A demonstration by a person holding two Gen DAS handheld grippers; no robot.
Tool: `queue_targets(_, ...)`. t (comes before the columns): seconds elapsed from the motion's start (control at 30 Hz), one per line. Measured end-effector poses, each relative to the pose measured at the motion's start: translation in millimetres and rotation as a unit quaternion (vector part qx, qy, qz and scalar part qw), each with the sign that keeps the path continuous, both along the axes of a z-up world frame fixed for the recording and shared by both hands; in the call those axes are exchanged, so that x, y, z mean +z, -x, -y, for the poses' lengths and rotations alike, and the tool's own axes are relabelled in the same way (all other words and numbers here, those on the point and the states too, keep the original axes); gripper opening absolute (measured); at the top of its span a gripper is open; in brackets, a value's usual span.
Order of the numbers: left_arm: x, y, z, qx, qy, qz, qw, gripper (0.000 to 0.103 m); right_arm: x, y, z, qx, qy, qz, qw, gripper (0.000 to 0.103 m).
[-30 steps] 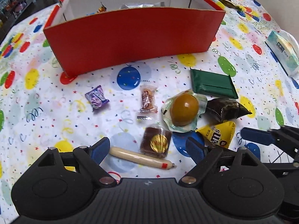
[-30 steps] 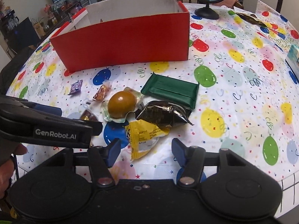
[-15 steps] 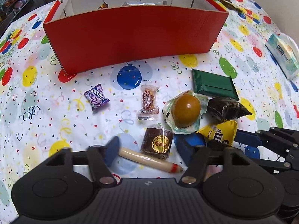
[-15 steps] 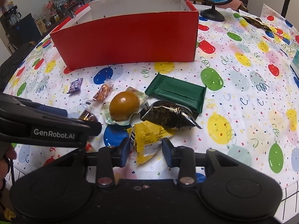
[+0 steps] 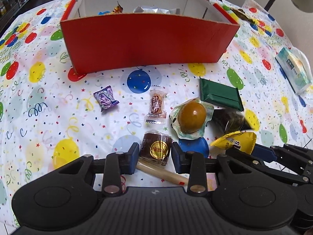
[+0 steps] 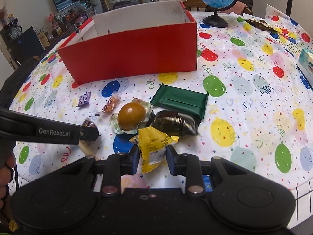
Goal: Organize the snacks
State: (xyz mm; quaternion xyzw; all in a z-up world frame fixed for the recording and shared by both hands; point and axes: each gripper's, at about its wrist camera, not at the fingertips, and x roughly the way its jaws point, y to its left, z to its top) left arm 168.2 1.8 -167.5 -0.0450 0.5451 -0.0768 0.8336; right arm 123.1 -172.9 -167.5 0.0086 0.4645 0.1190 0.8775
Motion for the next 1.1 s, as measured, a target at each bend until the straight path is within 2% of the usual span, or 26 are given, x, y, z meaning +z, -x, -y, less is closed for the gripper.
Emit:
queue_targets(0.47,52.7,11.0,-6.9,0.027,0.009,0.054,0.9981,0.035,44.9,12.3,11.6,-0.018,-0.019,0.071,0.997,0.027)
queue_targets(0.83,101.3,1.0,-10.2,0.038,0.023,0.099,0.9941,0.035,96.3,0.0,12.6,-0.012,-0.037,0.132,0.991,0.027)
queue_targets(1.1,128.6,-12.5,-10.7,0.032,0.019,0.136,0.99,0.035,123.1,-17.1,5.2,0.0,-0.033,0.167,0.985,0.027)
